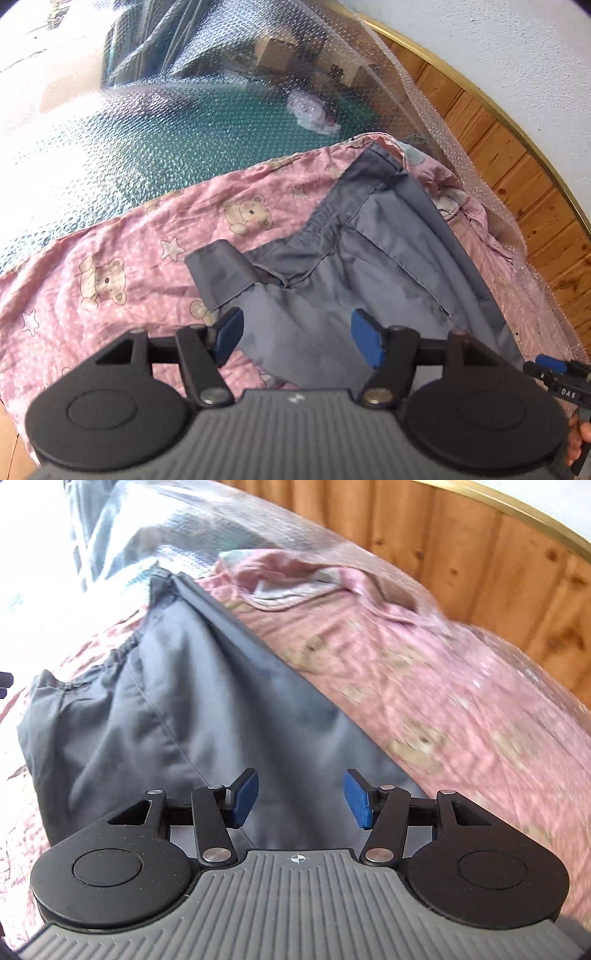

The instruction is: Fold clothes

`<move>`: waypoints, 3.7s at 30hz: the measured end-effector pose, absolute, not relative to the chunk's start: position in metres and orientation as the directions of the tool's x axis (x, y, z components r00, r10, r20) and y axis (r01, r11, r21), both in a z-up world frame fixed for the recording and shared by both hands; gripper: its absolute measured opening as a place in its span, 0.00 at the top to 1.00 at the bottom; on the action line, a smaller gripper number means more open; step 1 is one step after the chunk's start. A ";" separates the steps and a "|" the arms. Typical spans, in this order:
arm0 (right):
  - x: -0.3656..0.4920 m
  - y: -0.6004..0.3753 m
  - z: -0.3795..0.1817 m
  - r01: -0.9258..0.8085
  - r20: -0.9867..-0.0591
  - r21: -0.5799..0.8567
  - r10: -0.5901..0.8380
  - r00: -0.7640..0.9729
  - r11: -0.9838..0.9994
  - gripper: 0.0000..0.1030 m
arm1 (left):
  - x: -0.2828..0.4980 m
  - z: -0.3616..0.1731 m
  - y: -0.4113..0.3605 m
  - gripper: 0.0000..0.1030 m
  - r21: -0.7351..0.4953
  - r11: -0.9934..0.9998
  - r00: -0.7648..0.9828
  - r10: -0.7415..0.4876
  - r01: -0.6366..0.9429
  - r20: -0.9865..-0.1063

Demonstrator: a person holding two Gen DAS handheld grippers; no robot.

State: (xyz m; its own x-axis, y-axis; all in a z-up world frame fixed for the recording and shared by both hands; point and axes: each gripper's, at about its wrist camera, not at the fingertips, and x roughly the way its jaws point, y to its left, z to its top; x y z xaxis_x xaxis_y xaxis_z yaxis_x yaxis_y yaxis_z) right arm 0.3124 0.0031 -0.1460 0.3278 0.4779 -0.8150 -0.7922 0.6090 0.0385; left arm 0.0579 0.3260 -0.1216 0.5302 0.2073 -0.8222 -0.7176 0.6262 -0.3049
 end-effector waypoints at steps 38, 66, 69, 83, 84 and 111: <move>0.343 0.309 -0.148 -0.936 -0.760 -0.064 0.591 0.271 0.347 0.45 | 0.032 -0.181 0.364 0.27 -0.537 0.437 0.608 0.029 -0.721 -0.793; 0.413 0.301 -0.186 -0.848 -0.774 0.060 0.562 0.293 0.526 0.53 | 0.084 -0.190 0.387 0.31 -0.505 0.439 0.615 0.151 -0.743 -0.774; 0.390 0.279 -0.167 -0.825 -0.725 0.017 0.575 0.379 0.565 0.37 | 0.075 -0.184 0.391 0.32 -0.529 0.415 0.626 0.138 -0.740 -0.767; 0.201 0.242 -0.177 -0.992 -0.811 0.070 0.586 0.004 0.102 1.00 | 0.007 -0.210 0.405 0.29 -0.725 0.196 0.750 0.123 -0.660 -0.650; 0.215 0.241 -0.176 -0.980 -0.810 0.126 0.587 -0.012 0.155 1.00 | 0.010 -0.214 0.406 0.28 -0.742 0.206 0.769 0.105 -0.637 -0.631; 0.206 0.110 -0.171 -0.860 -0.758 0.380 0.648 -0.078 0.340 0.47 | -0.022 -0.204 0.423 0.72 -0.615 0.308 0.670 0.116 -0.726 -0.733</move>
